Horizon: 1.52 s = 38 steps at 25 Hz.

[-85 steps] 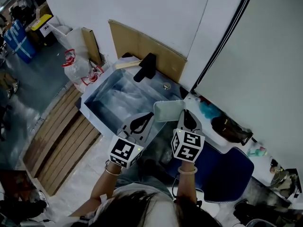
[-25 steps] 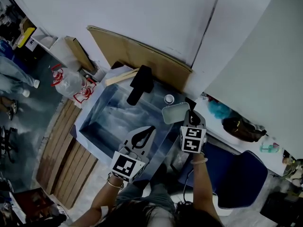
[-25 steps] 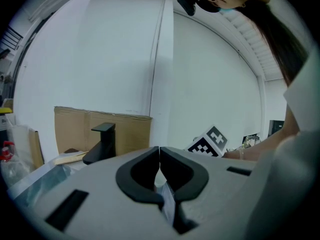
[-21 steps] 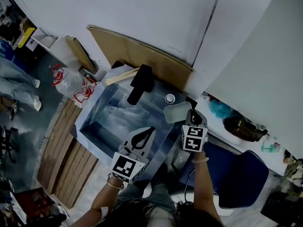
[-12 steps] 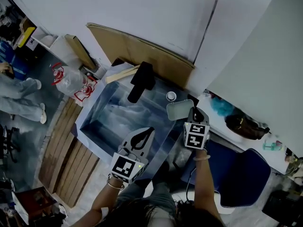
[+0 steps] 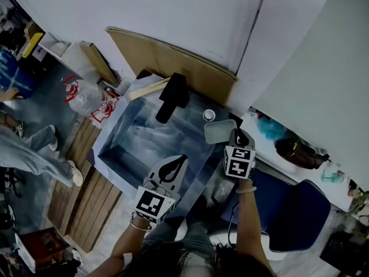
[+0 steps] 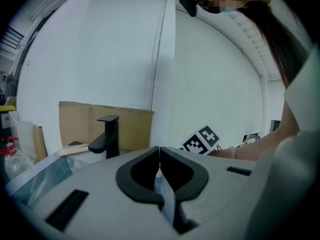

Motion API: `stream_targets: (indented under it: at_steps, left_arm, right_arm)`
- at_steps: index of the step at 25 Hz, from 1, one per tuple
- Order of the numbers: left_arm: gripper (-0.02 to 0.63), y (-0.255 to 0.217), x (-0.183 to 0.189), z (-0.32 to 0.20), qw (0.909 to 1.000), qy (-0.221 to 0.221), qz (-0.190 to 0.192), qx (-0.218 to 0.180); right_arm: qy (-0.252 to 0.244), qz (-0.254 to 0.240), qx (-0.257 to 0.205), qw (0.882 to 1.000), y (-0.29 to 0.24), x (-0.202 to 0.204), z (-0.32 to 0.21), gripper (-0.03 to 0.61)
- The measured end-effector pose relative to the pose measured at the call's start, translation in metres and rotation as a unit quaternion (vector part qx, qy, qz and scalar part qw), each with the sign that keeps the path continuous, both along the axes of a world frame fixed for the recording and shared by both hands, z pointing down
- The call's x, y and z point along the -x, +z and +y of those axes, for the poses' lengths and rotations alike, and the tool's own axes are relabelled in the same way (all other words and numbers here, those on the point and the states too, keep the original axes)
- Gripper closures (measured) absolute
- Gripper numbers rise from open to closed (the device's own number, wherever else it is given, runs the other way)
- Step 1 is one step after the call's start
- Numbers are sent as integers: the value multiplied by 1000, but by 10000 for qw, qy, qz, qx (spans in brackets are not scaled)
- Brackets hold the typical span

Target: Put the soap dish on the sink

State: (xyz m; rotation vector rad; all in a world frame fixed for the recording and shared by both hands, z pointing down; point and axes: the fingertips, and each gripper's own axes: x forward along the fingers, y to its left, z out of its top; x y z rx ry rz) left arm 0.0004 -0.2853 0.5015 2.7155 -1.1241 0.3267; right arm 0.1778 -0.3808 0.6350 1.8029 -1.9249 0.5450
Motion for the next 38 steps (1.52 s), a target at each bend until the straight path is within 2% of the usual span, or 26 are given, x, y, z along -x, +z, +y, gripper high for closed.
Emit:
stream_targets:
  at_steps: [23,30,38]
  left_arm:
    - [604,-27,-11,49,9993,-249,54,-260]
    - [604,-37,-12,64,9979,-512,151,-353]
    - [604,-47,-11,72,9973,-596,90,-410]
  right_arm:
    - [-179,-85,-515,9985,-55,2,49,545]
    - [-356,-100,-625,9974,-73,5,68,546]
    - [-351,-372,-717,9961,-88,10,92,552]
